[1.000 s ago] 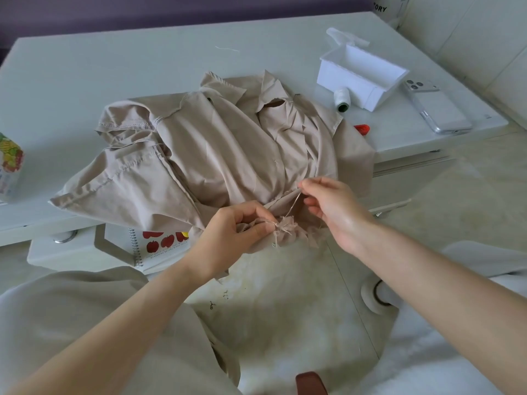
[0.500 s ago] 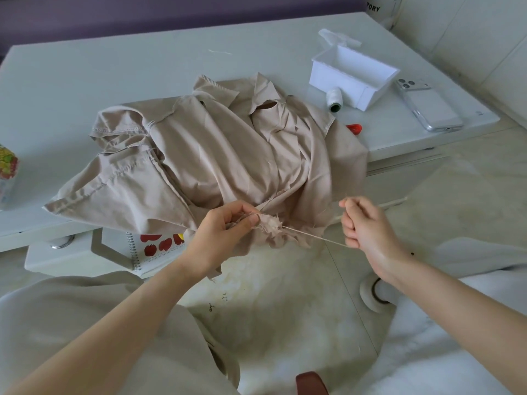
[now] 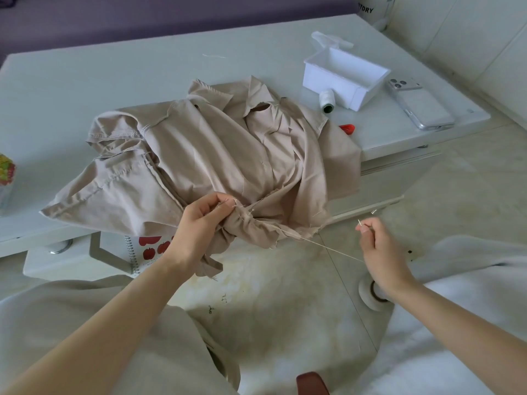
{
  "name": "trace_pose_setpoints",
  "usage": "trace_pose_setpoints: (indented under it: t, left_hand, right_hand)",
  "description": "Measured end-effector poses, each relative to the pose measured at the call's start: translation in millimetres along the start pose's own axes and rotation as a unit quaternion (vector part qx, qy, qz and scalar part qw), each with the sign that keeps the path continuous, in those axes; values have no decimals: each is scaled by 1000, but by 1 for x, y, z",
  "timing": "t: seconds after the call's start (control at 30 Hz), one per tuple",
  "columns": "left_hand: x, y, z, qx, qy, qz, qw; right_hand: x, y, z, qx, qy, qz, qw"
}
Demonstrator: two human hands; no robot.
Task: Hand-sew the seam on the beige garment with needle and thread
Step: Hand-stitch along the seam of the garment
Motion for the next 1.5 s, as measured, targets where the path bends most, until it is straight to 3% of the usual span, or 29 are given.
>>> trace_pose_setpoints:
  t: [0.17,0.37,0.5,0.63,0.8,0.97,1.27,1.5]
  left_hand:
    - [1,3,0,-8,4,-5,1000]
    - [2,3,-1,-5,-6,-14,1000]
    - [2,5,0,-3,2,-27,1000]
    - [2,4,0,24,10,-43,999]
    - [3,-1,1,15,24,-10,1000]
    - [4,1,1,-102,45,-29,993]
    - [10,2,9,-110,62,-82,989]
    - [11,2,9,-99,72,-79,989]
  right_hand:
    - [-3,0,0,27,-24,-3,999]
    - [1,11,-56,-58,-93,-33,993]
    - [14,32,-110,-149,-125,-167,967]
    - [18,52,-137,-127,-148,-286,938]
    - [14,54,-132,-113,-143,-268,946]
    - [17,52,-121,-72,-125,-276,950]
    - [9,54,-129,-106,-80,-211,968]
    - [20,63,-122,-133,-36,-254,957]
Point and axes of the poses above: each hand's wrist, its own x-axis away from the middle knuckle, its own y-axis out of the palm, z = x × y, the point moved 3 cm from there along -x, towards the middle knuckle, and after that the axes turned 3 degrees about z, right-handed, at the moved point
